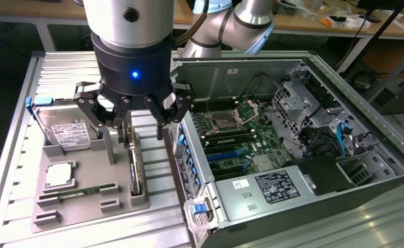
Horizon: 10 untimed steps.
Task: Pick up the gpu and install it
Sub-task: 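Pick up the gpu and move the gpu toward the slot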
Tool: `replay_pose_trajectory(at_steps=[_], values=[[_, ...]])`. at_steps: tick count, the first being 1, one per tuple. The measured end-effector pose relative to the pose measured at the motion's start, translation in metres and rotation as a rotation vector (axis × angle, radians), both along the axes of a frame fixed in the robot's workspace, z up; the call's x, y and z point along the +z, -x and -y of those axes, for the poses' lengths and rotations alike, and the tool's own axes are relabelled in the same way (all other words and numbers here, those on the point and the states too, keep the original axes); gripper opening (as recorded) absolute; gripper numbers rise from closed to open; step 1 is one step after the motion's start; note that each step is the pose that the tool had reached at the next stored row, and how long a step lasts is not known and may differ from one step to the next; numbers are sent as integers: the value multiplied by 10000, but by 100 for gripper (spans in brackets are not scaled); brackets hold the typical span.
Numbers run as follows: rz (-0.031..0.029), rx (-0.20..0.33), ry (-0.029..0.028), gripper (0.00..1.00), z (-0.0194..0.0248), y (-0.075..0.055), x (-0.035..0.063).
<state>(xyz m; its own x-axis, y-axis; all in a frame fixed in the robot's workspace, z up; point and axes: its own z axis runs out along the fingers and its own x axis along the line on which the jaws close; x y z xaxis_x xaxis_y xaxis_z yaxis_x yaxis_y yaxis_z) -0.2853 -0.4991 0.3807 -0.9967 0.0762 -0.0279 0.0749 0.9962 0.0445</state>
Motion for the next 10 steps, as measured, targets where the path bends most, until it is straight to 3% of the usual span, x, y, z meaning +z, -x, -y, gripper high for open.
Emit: replay_pose_trajectory(at_steps=[10], values=[[0, 0, -1, 60, -1, 0, -4]])
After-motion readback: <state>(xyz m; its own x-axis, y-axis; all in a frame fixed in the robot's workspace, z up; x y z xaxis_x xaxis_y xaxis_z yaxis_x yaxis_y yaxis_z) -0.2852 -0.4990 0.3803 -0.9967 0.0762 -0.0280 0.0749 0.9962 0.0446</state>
